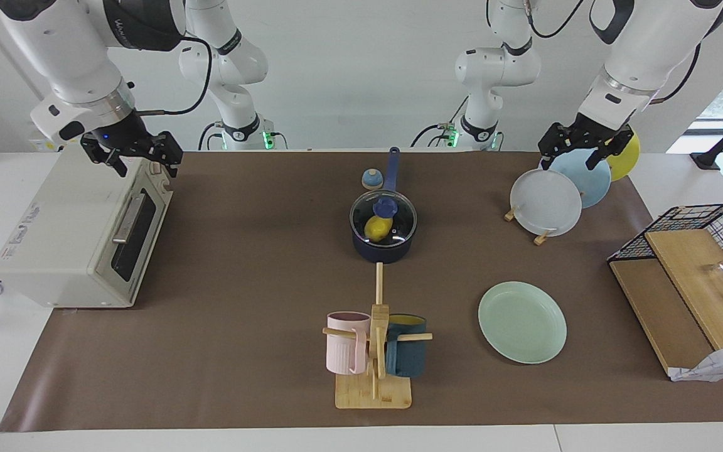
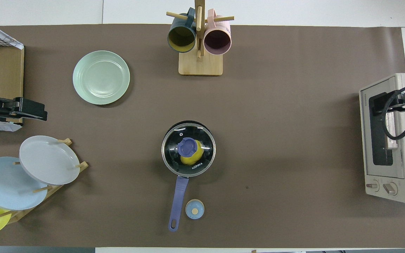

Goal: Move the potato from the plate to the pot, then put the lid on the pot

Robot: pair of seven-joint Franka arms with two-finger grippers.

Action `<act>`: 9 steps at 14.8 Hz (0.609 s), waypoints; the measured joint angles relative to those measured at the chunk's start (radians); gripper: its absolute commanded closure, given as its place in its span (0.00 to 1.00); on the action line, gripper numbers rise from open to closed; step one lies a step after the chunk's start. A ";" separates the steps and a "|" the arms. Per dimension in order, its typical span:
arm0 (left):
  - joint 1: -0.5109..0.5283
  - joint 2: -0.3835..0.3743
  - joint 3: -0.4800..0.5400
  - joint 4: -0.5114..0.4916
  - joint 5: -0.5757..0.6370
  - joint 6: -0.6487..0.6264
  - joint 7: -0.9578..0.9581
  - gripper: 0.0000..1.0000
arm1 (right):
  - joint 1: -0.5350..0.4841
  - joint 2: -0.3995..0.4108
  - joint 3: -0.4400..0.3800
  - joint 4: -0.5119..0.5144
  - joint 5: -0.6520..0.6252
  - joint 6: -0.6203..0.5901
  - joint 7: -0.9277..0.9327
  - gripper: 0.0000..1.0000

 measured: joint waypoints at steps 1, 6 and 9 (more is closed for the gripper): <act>0.000 0.000 0.000 0.000 0.000 0.000 0.000 0.00 | 0.000 -0.001 -0.007 -0.001 0.005 -0.001 -0.002 0.00; 0.000 0.000 0.000 0.000 0.000 0.000 0.000 0.00 | 0.060 -0.003 -0.020 -0.008 0.010 -0.001 0.009 0.00; 0.000 0.000 0.000 0.000 0.000 0.000 0.000 0.00 | 0.086 -0.002 -0.024 -0.014 0.011 -0.023 0.031 0.00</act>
